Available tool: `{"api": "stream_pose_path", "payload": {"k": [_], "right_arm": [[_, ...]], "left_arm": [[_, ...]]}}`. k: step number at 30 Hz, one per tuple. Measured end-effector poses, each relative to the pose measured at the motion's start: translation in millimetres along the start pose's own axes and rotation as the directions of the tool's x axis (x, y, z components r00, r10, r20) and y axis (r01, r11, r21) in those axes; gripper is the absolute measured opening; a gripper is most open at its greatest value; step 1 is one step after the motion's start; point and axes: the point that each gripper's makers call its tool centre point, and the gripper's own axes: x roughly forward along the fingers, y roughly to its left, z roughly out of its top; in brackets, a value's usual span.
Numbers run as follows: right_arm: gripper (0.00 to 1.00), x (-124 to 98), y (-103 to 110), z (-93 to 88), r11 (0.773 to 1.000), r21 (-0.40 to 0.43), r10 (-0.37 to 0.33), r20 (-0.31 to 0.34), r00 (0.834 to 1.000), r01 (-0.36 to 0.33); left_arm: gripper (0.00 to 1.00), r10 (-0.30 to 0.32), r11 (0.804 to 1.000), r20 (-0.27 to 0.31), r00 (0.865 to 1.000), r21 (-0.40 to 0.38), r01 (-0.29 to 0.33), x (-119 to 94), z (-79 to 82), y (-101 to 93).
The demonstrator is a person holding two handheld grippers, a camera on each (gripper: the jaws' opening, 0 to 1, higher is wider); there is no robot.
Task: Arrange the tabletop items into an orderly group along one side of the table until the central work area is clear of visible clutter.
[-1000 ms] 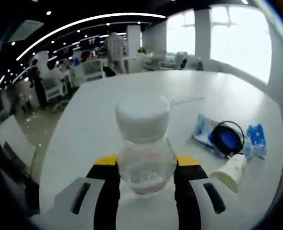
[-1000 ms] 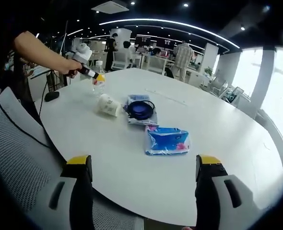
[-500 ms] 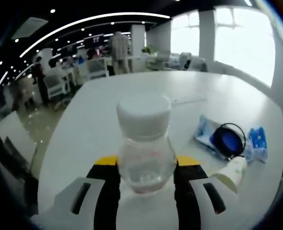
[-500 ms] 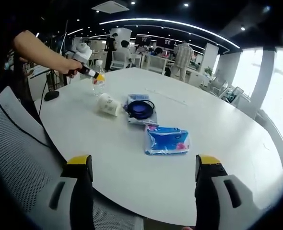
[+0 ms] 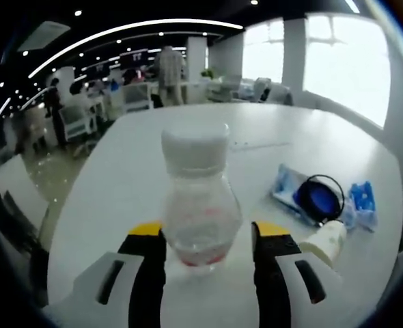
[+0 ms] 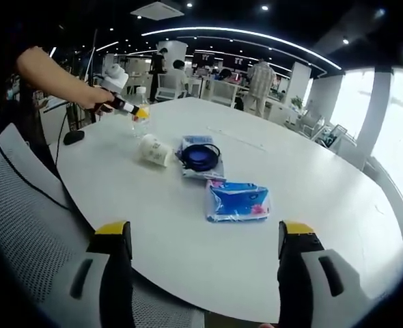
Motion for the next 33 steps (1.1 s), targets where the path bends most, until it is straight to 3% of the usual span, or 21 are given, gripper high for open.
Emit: {"api": "stream_pose_path", "payload": {"k": [9, 23, 33], "right_arm": [[0.88, -1, 1, 0.9, 1.0, -0.003, 0.005, 0.004, 1.0, -0.005], [0.88, -1, 1, 2.5, 1.0, -0.011, 0.0, 0.011, 1.0, 0.0], [0.88, 0, 0, 3.3, 1.0, -0.01, -0.002, 0.015, 1.0, 0.003]], "left_arm": [[0.52, -0.023, 1.0, -0.01, 1.0, -0.015, 0.023, -14, -10.3, -6.0], [0.69, -0.03, 0.999, 0.01, 0.999, -0.021, 0.03, -36, -21.8, -19.9], [0.73, -0.048, 0.998, 0.047, 0.998, -0.038, 0.05, -48, -24.8, -33.1]]}}
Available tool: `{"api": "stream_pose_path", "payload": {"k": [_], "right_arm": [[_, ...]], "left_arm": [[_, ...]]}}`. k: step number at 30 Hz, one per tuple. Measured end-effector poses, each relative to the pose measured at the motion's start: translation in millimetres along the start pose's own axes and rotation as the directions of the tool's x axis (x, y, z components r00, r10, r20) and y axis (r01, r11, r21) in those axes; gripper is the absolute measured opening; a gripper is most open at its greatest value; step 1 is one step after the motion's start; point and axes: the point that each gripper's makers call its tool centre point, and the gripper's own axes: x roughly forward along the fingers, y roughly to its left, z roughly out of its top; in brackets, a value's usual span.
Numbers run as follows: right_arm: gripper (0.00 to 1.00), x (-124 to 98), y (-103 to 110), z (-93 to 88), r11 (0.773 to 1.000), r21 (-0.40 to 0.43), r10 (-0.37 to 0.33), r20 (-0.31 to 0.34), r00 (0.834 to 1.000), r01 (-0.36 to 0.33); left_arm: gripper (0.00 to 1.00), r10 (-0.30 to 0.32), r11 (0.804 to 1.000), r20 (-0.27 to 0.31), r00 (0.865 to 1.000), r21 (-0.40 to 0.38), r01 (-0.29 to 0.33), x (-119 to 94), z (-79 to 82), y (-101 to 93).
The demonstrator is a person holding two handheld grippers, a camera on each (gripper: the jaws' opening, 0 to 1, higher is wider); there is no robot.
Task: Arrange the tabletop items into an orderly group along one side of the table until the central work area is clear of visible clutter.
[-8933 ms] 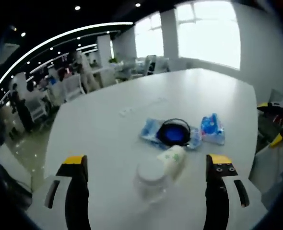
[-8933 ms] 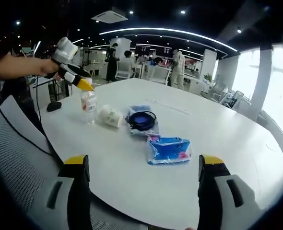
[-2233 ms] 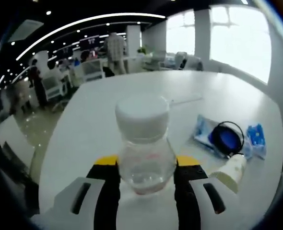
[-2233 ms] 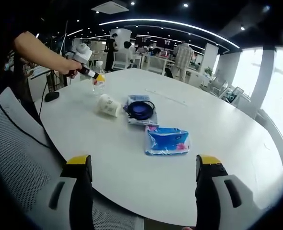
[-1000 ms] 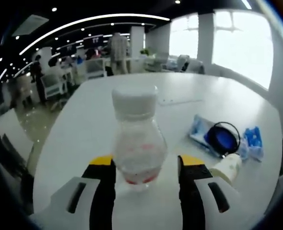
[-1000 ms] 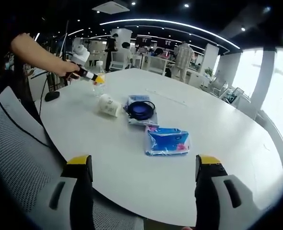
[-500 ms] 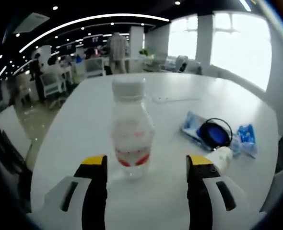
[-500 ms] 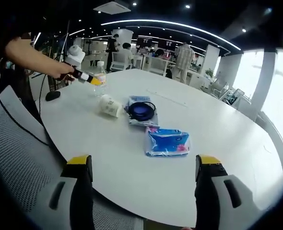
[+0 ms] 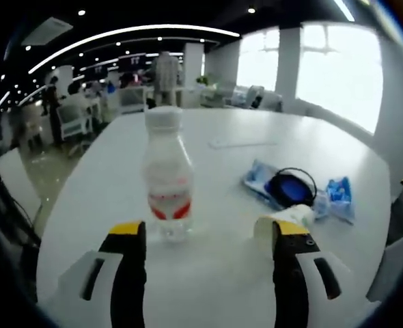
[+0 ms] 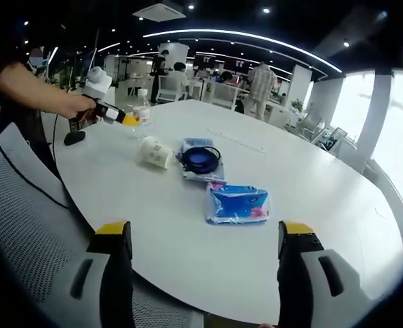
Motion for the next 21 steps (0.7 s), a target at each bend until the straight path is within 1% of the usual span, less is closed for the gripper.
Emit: {"api": "stream_pose_path", "payload": {"k": [9, 13, 21], "right_arm": [[0.88, 0, -1, 0.2, 1.0, 0.0, -0.005, 0.005, 1.0, 0.005], [0.88, -1, -1, 0.5, 1.0, 0.001, -0.006, 0.006, 1.0, 0.006], [0.87, -1, -1, 0.4, 1.0, 0.002, -0.009, 0.009, 1.0, 0.009]], "left_arm": [[0.73, -0.019, 1.0, 0.012, 1.0, -0.016, 0.019, -7, -5.5, -10.2], [0.73, -0.038, 0.999, 0.015, 0.999, -0.011, 0.038, -9, -8.1, -19.1], [0.7, -0.079, 0.997, -0.006, 0.997, -0.016, 0.079, -8, -22.1, -39.0]]}}
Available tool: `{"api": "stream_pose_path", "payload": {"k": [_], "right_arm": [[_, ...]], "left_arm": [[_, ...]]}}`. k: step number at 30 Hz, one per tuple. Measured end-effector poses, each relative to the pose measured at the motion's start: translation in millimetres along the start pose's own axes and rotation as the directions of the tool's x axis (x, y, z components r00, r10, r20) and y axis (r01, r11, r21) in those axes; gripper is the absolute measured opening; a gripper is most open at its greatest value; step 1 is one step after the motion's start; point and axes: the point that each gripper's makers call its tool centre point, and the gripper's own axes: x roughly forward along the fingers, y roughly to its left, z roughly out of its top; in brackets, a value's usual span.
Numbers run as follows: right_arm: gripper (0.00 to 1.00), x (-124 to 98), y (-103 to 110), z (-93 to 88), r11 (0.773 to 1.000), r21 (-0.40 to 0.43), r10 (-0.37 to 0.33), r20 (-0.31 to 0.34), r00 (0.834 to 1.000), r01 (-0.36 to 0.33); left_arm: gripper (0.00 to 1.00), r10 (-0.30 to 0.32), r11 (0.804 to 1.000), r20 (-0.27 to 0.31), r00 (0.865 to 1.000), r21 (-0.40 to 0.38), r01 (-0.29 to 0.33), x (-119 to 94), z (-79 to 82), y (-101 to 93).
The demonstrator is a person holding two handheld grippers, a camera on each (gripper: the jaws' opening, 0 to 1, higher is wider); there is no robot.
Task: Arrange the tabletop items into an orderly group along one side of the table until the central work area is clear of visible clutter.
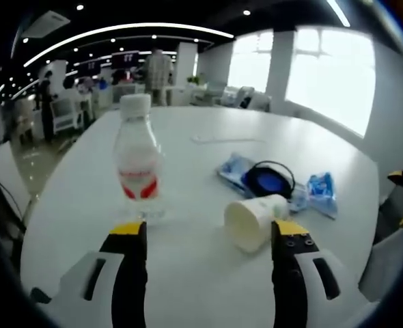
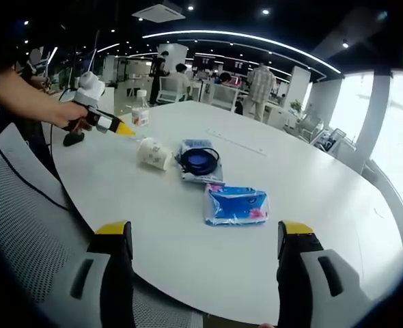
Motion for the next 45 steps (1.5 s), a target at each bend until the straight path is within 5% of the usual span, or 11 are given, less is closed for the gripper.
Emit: {"api": "stream_pose_path", "payload": {"k": [10, 16, 28, 45], "right_arm": [[0.87, 0, 0, -0.2, 1.0, 0.002, -0.002, -0.001, 1.0, 0.002], [0.87, 0, -1, -0.5, 1.0, 0.004, -0.006, -0.003, 1.0, 0.006], [0.86, 0, -2, 0.9, 1.0, 0.014, -0.009, 0.004, 1.0, 0.009], [0.85, -1, -3, 3.0, 1.0, 0.029, -0.008, 0.018, 1.0, 0.008]], "left_arm": [[0.62, -0.061, 0.998, -0.026, 0.998, -0.006, 0.061, 7, -7.3, -21.0], [0.45, -0.12, 0.993, -0.022, 0.993, -0.001, 0.12, 12, -9.0, -35.3], [0.3, -0.215, 0.976, -0.053, 0.975, -0.056, 0.212, 23, -15.7, -55.2], [0.13, -0.269, 0.957, -0.102, 0.958, -0.139, 0.254, 40, -21.5, -65.3]]}}
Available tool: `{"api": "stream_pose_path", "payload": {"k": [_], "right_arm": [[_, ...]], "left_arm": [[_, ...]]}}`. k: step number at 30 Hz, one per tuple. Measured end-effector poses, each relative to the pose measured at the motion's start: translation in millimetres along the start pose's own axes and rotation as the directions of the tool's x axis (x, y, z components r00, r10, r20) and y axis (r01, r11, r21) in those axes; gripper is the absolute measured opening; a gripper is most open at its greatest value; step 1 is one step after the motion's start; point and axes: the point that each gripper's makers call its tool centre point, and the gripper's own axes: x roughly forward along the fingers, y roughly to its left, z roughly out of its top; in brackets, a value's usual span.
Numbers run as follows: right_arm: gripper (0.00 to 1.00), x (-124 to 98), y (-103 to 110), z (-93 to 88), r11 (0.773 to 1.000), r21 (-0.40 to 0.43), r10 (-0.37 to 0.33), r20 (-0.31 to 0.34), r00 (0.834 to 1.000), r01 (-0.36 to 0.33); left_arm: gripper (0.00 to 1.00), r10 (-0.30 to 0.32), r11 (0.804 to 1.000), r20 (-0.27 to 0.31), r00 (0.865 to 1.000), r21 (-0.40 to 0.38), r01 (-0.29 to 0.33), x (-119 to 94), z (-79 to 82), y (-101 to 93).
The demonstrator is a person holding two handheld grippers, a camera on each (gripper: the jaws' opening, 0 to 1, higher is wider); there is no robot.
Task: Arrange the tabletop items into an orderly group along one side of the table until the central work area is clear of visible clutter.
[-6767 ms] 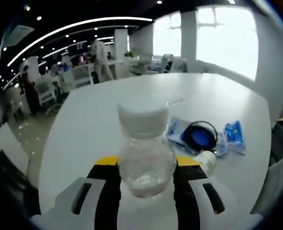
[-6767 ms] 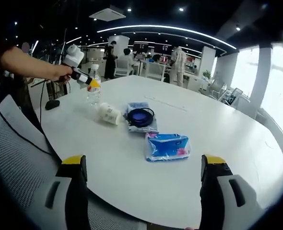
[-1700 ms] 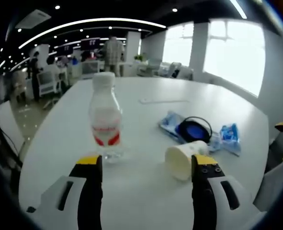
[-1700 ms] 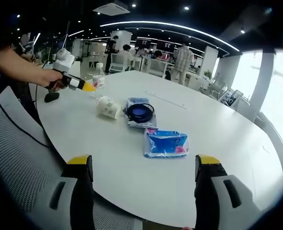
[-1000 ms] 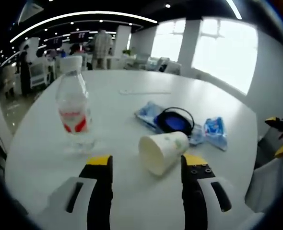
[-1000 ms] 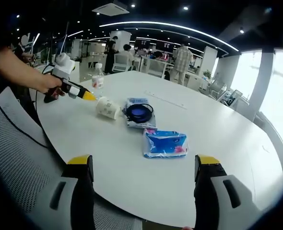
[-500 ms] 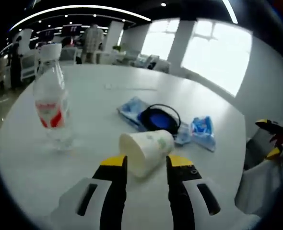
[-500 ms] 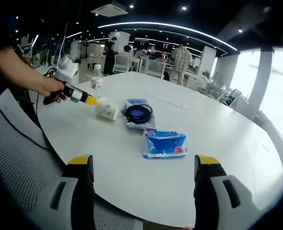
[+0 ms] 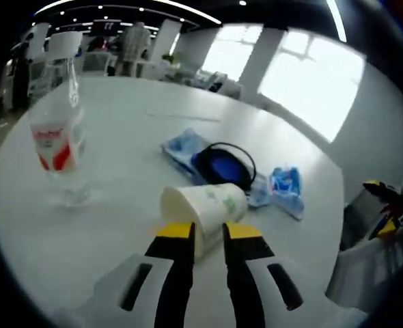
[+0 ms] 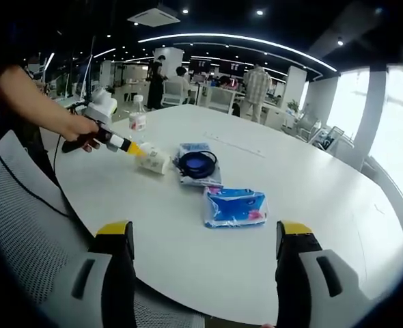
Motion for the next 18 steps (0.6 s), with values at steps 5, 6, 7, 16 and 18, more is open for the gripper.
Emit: {"api": "stream_pose_path", "payload": {"k": [5, 6, 7, 16, 18], "right_arm": [[0.85, 0, 0, 0.0, 1.0, 0.002, -0.002, 0.0, 1.0, 0.002], [0.85, 0, 0, -0.3, 1.0, 0.002, -0.002, -0.001, 1.0, 0.002], [0.85, 0, 0, -0.3, 1.0, 0.001, -0.002, -0.002, 1.0, 0.002], [0.85, 0, 0, -1.3, 1.0, -0.008, -0.002, -0.009, 1.0, 0.002], [0.85, 0, 0, -1.2, 1.0, -0.009, -0.002, -0.008, 1.0, 0.002]], "left_arm": [[0.09, -0.025, 1.0, -0.004, 1.0, 0.003, 0.025, 0, 2.3, -4.5], [0.09, -0.035, 0.999, -0.001, 0.999, -0.001, 0.035, 0, 3.0, -6.2], [0.08, -0.046, 0.999, -0.001, 0.999, -0.002, 0.046, 0, 3.4, -7.8], [0.0, -0.114, 0.991, -0.008, 0.993, 0.074, 0.114, -2, 6.0, -25.7], [0.0, -0.101, 0.984, -0.009, 0.995, 0.146, 0.101, -1, 10.6, -25.4]]}}
